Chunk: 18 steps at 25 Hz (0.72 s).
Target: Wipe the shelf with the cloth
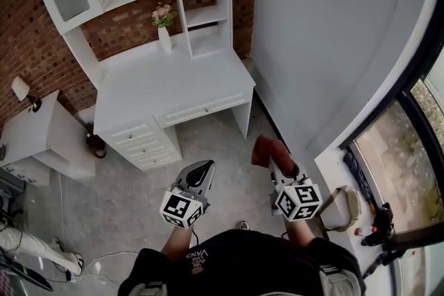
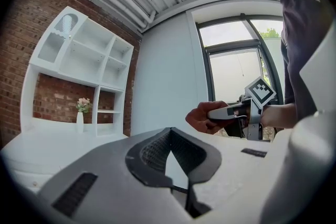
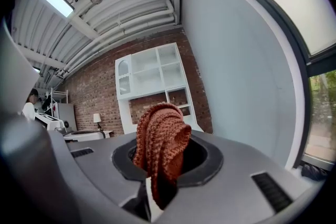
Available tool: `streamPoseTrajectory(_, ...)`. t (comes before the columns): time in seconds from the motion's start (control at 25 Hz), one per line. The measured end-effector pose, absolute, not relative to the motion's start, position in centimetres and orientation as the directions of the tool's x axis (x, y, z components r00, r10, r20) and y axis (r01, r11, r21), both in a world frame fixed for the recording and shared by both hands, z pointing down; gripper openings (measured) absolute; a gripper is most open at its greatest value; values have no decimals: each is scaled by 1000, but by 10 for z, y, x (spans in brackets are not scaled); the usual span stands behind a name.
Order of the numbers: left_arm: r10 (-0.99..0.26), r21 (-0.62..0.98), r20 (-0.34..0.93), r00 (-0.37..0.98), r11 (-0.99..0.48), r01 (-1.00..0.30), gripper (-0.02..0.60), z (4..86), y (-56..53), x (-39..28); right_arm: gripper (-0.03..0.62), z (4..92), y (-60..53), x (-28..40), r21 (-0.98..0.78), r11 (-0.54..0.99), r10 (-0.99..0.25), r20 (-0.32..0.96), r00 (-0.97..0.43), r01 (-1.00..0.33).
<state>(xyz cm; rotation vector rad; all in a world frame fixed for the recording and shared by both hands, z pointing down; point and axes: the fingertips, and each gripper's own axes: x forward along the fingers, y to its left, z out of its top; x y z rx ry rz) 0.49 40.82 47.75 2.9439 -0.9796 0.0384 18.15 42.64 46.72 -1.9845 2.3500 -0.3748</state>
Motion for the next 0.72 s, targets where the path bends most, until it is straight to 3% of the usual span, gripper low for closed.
streamPoseTrajectory(0.32,-638,49,49,768,-767,-640,8,493,388,44,94,476,392,217,-206,212,-961,134,-242,-955)
streamPoseTrajectory(0.72,-597,74,41,801,-798,-598,8,502,328,38,94,486,341,209,-216,153,-971,151,-188,-964)
